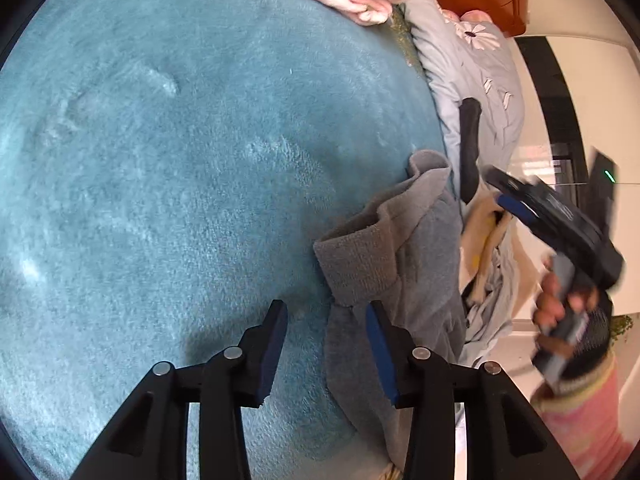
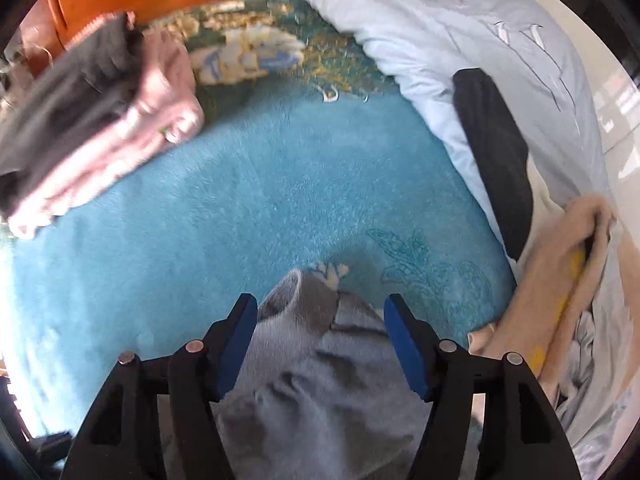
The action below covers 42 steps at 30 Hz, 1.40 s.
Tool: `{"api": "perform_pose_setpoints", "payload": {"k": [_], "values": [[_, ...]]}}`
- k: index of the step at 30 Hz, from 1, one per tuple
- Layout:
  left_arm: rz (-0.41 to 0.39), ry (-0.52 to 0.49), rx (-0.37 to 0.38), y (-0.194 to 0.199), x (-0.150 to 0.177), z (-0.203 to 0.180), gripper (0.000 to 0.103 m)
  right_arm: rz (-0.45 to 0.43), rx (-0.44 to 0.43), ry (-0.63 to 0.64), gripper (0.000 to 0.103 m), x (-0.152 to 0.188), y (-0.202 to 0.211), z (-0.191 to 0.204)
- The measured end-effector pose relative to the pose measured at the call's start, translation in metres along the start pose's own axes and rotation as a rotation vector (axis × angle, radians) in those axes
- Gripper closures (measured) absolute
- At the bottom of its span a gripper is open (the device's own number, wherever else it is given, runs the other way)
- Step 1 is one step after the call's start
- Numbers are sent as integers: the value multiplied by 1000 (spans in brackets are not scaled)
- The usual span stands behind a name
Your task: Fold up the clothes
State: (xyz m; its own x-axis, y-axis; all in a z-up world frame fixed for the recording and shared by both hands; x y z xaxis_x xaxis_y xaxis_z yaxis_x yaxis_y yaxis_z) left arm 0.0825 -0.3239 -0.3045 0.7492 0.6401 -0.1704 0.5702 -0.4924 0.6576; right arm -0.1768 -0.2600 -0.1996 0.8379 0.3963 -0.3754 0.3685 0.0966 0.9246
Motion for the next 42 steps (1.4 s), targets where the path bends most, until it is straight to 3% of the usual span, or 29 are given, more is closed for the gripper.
{"api": "perform_pose_setpoints", "payload": {"k": [4,7,10,14,20,23,29,31,33,34,38,42], "values": [[19,-37,-22,-5,-5,-8,60,-13,-17,-90,36,43,41,-45],[36,-77,-62,-11,-2,-11,67,19,32,-195,36,105,68,-109],[38,-105,-145,-18,-3,-14,84,90,99,-371,36,188,90,-187],[1,-116,-215,-8,-7,-20,90,230,149,-675,36,327,118,-278],[-80,-85,-244,17,-20,-30,93,315,174,-1107,36,512,158,-347],[-87,-104,-263,23,-19,-40,93,259,118,-1329,36,561,156,-364],[-112,-139,-279,37,-16,-64,93,101,59,-1603,37,594,142,-386],[-121,-150,-284,41,-14,-72,93,78,46,-1653,60,595,137,-388],[-133,-176,-299,46,-14,-80,93,71,40,-1663,89,589,135,-389],[-139,-187,-306,48,-16,-85,93,63,41,-1654,94,584,137,-390],[-167,-225,-320,61,-26,-103,94,-40,64,-1592,99,554,169,-399],[-200,-244,-305,90,-38,-123,94,-183,25,-1548,99,523,231,-418]]}}
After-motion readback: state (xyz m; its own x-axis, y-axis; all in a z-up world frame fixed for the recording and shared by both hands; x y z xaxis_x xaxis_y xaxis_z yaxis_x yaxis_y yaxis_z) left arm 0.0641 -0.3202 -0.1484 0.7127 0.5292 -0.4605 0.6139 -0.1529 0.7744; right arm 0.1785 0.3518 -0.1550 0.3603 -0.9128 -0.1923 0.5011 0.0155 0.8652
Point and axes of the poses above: each gripper's, at about its wrist camera, not at the fingertips, and y roughly against the way its jaws point, z to its left, x to its underside, the point moved 10 cm from there along -y, roughly the way its jaws point, and after that the axes turned 12 degrees about -y, right-handed, at the moved point
